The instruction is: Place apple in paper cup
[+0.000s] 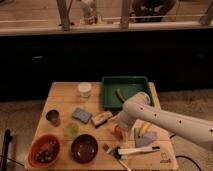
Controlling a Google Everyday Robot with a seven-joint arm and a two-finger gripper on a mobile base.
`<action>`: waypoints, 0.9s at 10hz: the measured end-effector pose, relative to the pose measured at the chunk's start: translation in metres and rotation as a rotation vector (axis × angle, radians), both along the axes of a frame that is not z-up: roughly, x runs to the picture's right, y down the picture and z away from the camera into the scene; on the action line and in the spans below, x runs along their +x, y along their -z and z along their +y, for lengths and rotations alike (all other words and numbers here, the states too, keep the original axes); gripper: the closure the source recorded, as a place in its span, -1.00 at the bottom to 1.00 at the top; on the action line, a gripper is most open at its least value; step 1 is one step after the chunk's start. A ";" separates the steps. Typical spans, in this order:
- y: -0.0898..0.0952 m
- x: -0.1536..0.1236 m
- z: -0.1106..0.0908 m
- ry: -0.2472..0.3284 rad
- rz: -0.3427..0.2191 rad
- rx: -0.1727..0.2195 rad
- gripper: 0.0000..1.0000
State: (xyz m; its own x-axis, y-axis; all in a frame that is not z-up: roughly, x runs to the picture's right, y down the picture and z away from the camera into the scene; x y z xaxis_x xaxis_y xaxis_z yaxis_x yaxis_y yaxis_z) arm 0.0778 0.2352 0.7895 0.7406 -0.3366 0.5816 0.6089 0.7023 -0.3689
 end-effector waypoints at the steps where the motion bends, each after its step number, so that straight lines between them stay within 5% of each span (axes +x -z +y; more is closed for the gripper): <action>1: -0.002 0.004 0.002 0.000 -0.002 -0.007 -0.60; 4: -0.009 0.011 0.008 0.001 -0.012 -0.019 -0.33; 9: -0.013 0.015 0.009 0.004 -0.046 -0.011 0.67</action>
